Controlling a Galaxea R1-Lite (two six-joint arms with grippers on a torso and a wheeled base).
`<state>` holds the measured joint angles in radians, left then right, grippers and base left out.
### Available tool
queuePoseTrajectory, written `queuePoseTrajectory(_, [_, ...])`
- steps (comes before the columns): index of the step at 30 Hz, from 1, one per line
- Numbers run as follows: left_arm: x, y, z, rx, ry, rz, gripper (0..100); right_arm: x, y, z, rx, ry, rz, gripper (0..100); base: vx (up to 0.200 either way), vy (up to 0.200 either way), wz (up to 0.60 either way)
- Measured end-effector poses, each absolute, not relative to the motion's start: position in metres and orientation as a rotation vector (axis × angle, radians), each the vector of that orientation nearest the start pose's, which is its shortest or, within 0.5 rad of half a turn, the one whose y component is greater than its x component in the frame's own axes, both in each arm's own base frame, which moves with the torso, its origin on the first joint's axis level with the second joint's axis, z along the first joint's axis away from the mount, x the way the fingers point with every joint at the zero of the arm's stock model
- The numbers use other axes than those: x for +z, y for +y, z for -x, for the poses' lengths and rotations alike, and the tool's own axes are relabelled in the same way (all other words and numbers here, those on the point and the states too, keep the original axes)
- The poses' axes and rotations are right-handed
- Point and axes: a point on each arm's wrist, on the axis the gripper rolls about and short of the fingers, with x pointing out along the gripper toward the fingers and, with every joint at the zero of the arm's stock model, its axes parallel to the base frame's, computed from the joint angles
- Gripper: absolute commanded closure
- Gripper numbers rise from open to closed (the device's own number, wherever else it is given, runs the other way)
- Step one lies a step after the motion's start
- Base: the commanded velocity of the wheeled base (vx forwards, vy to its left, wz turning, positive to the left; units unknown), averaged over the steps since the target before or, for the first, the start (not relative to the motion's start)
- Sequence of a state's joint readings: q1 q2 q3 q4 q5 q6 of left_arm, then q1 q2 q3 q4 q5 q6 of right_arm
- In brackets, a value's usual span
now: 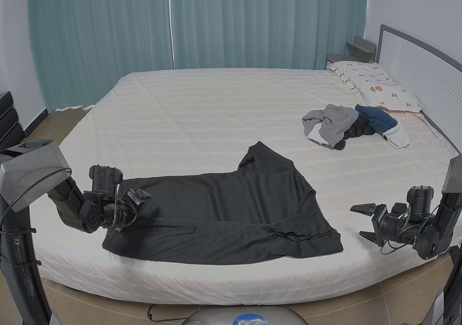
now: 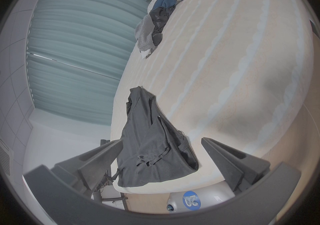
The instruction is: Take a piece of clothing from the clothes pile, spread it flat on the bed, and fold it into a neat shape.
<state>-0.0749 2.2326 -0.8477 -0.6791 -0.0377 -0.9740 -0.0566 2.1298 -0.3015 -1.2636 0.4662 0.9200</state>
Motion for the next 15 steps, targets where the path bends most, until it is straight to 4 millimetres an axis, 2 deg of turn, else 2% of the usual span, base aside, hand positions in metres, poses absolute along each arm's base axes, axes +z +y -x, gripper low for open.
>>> queuePoseTrajectory(6, [0.022,-0.007,-0.385,0.269,0.567,1.036,0,0.012,-0.005,-0.272,0.117,0.703,-1.030,0,0.000,0.000,0.00])
queuePoseTrajectory(15, [0.026,0.009,-0.382,0.298,0.558,1.047,0,0.011,-0.005,-0.272,0.114,0.706,-1.027,0,0.000,0.000,0.00])
